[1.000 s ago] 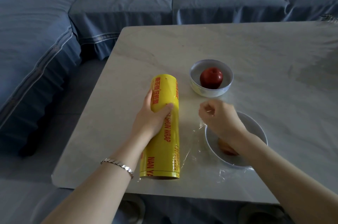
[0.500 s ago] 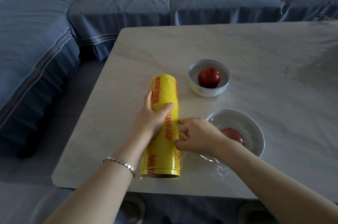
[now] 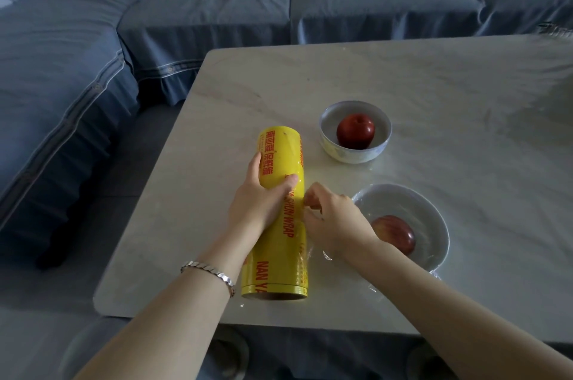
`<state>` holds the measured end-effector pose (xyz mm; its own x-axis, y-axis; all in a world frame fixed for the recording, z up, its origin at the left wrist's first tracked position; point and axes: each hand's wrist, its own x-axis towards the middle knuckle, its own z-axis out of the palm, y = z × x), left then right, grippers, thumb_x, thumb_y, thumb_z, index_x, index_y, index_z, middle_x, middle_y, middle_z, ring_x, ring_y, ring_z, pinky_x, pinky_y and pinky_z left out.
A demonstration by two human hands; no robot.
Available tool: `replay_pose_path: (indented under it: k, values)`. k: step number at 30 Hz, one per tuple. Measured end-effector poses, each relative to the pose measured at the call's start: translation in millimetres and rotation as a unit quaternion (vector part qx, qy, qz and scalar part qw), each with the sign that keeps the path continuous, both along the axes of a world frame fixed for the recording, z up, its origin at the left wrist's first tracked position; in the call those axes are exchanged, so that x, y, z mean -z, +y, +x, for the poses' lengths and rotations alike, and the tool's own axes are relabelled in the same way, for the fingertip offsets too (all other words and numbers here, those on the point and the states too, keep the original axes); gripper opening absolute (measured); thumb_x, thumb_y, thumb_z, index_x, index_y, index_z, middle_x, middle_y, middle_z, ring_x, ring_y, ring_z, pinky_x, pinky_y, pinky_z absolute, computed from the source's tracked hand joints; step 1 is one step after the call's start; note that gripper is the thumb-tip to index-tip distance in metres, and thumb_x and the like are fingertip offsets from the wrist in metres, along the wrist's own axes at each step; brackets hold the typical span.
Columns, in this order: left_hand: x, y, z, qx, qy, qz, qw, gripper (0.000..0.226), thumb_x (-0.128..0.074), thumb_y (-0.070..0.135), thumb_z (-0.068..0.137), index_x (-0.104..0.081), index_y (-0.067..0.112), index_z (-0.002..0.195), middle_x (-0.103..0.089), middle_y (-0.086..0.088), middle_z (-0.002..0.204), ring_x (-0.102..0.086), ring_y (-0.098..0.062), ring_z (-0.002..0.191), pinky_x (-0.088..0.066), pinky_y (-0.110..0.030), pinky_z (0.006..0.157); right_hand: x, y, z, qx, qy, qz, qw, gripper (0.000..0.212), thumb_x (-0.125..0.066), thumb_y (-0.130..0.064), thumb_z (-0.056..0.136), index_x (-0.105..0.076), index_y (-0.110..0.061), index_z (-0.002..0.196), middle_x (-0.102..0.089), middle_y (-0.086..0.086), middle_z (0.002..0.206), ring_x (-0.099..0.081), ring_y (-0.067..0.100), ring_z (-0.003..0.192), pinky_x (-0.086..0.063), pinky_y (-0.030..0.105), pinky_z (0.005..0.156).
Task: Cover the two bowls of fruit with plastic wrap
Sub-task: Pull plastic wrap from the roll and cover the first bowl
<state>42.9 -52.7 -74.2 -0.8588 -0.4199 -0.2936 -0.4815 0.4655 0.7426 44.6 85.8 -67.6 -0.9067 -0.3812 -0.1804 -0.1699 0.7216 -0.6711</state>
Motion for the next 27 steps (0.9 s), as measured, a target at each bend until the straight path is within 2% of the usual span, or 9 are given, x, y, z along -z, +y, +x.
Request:
replay_pose_path:
  k: [3,7,10,12,14,16,18,23,27]
  values:
    - [-0.4,0.6,0.4,0.002,0.001,0.002,1.000,0.082,-0.060,0.057,0.078,-0.014,0.042,0.144,-0.045,0.002,0.142,-0.050,-0.028,0.122,-0.041,-0.042,0.098,0.9,1.0,0.4,0.007,0.014,-0.040,0.999,0.025,-0.038,-0.015,0.090,-0.061,-0.019,0.100,-0.067,0.009,0.098,-0.060,0.028,0.090,-0.050,0.035,0.076]
    - [0.3,-1.2,0.4,-0.002,0.005,0.011,1.000,0.081,-0.060,0.057,0.078,-0.015,0.042,0.144,-0.046,0.002,0.142,-0.050,-0.027,0.122,-0.040,-0.039,0.097,-0.1,7.4,-18.3,0.033,-0.065,-0.154,0.985,0.048,-0.036,0.010,0.076,-0.061,-0.023,0.052,-0.069,0.011,0.092,-0.063,0.028,0.089,-0.051,0.038,0.085]
    - [1.7,-3.5,1.0,-0.002,0.011,0.023,1.000,0.080,-0.059,0.057,0.078,-0.016,0.042,0.144,-0.046,0.003,0.141,-0.051,-0.025,0.121,-0.040,-0.040,0.097,-8.6,22.5,-23.5,0.006,-0.143,-0.239,0.960,0.054,-0.031,0.023,0.074,-0.060,-0.014,0.047,-0.065,0.007,0.100,-0.064,0.014,0.083,-0.051,0.016,0.077]
    - [2.4,-3.1,1.4,-0.001,0.015,0.021,1.000,0.080,-0.060,0.057,0.078,-0.017,0.041,0.144,-0.047,0.004,0.141,-0.051,-0.025,0.121,-0.040,-0.040,0.099,-11.0,28.4,-20.9,-0.029,-0.119,-0.158,0.980,0.040,-0.041,0.012,0.081,-0.067,-0.010,0.061,-0.066,0.004,0.102,-0.062,0.014,0.088,-0.046,0.011,0.077]
    - [2.7,-1.8,1.0,-0.005,0.018,0.021,1.000,0.080,-0.061,0.057,0.077,-0.019,0.041,0.144,-0.048,0.005,0.140,-0.051,-0.024,0.121,-0.040,-0.038,0.099,-11.6,25.5,-12.7,-0.105,-0.081,-0.003,0.991,0.023,-0.049,-0.016,0.086,-0.071,-0.010,0.079,-0.067,0.003,0.104,-0.061,0.019,0.097,-0.049,0.024,0.087]
    - [2.4,-0.9,0.4,-0.014,0.014,0.018,1.000,0.081,-0.061,0.058,0.076,-0.019,0.041,0.143,-0.048,0.005,0.139,-0.051,-0.024,0.121,-0.040,-0.038,0.098,-13.7,19.2,-1.0,-0.188,-0.069,0.108,0.974,0.035,-0.048,-0.043,0.086,-0.070,-0.016,0.090,-0.061,0.002,0.108,-0.057,0.019,0.101,-0.047,0.036,0.092]
    - [2.5,-1.1,-0.3,-0.017,0.007,0.014,1.000,0.081,-0.061,0.058,0.077,-0.018,0.041,0.144,-0.048,0.004,0.140,-0.051,-0.025,0.121,-0.040,-0.038,0.097,-18.5,13.5,8.0,-0.226,-0.067,0.158,0.959,0.044,-0.046,-0.057,0.085,-0.068,-0.021,0.096,-0.056,-0.001,0.112,-0.053,0.018,0.104,-0.045,0.036,0.093]
    - [3.3,-1.8,-0.2,-0.016,0.005,0.012,1.000,0.081,-0.060,0.059,0.077,-0.017,0.042,0.143,-0.046,0.005,0.141,-0.050,-0.025,0.123,-0.039,-0.038,0.099,-13.1,8.2,18.3,-0.133,-0.059,0.063,0.987,0.035,-0.060,-0.031,0.079,-0.041,-0.020,0.050,-0.051,0.003,0.073,-0.049,0.021,0.074,-0.037,0.026,0.062]
    - [2.7,2.6,-2.6,-0.008,-0.003,-0.013,1.000,0.082,-0.060,0.060,0.076,-0.016,0.043,0.143,-0.048,0.003,0.140,-0.051,-0.026,0.122,-0.040,-0.038,0.098,-6.5,1.0,22.8,-0.088,-0.037,0.057,0.994,0.038,-0.058,-0.017,0.072,-0.031,-0.015,0.045,-0.037,0.001,0.056,-0.038,0.023,0.065,-0.028,0.027,0.050]
